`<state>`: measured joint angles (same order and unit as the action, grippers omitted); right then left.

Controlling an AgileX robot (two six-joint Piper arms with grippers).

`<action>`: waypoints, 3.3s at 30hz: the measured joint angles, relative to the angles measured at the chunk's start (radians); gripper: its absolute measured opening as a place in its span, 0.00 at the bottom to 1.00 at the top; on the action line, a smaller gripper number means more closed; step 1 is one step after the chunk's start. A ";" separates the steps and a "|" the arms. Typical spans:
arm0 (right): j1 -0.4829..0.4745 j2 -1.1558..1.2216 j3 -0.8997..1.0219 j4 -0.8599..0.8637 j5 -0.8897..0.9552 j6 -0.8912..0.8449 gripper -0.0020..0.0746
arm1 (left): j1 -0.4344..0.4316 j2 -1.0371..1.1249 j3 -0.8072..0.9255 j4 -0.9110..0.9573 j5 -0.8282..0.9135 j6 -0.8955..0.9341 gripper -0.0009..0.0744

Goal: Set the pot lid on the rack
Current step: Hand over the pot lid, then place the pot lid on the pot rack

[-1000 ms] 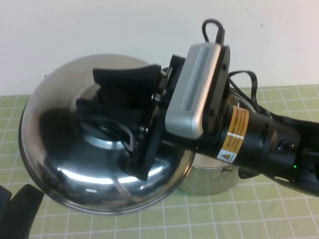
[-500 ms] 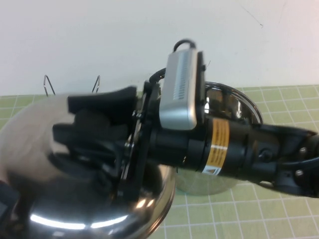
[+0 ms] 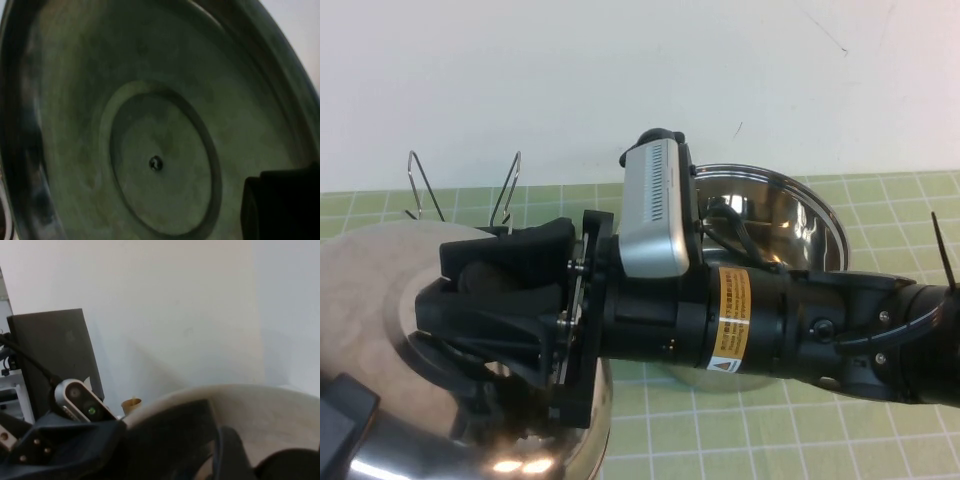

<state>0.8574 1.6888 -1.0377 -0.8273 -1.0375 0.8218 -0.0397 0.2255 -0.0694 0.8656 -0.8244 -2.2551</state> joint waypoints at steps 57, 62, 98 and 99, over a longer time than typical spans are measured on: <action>0.024 -0.519 -0.017 -0.396 0.486 -0.092 0.11 | -0.007 0.538 -0.616 0.721 0.188 0.009 0.03; 0.024 -0.574 -0.017 -0.566 0.524 0.071 0.05 | -0.007 0.664 -0.691 0.703 0.226 0.072 0.03; 0.024 -0.615 -0.017 -0.861 0.477 0.491 0.02 | -0.007 1.289 -0.929 0.451 0.290 0.354 0.11; 0.024 -0.615 -0.017 -0.861 0.477 0.491 0.02 | -0.007 1.290 -0.929 0.456 0.288 0.363 0.18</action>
<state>0.8811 1.0733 -1.0544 -1.6880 -0.5608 1.3126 -0.0470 1.5160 -0.9980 1.3216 -0.5362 -1.8923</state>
